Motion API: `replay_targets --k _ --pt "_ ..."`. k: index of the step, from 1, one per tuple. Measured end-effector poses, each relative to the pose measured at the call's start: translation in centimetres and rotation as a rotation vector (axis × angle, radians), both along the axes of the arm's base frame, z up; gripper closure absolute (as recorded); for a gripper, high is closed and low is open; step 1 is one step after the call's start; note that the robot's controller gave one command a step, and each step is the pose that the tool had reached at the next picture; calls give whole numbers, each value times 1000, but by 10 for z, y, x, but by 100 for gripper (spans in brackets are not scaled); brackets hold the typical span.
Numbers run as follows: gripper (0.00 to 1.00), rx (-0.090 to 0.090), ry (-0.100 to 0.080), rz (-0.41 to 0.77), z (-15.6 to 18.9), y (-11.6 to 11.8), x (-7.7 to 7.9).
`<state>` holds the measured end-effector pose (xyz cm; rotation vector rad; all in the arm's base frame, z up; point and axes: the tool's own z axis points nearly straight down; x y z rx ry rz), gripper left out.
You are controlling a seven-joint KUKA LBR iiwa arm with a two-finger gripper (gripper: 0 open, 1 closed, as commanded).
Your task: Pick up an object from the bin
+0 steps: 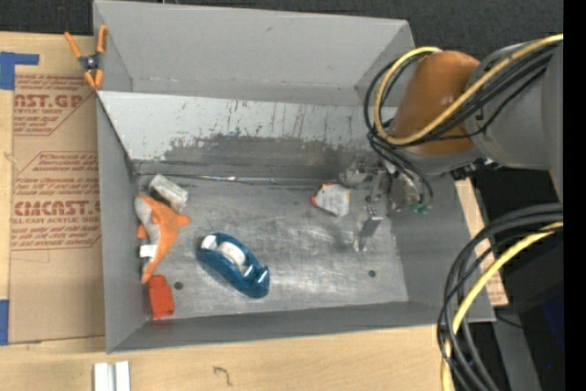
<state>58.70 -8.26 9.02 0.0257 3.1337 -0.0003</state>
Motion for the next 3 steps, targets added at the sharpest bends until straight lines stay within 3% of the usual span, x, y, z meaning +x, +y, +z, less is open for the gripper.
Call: replay_targets --k 1,2,3 --pt "0 2 7 -13 4 12 0" --pt "0 2 3 -81 18 17 3" --pt "0 0 1 -40 -21 31 -7"
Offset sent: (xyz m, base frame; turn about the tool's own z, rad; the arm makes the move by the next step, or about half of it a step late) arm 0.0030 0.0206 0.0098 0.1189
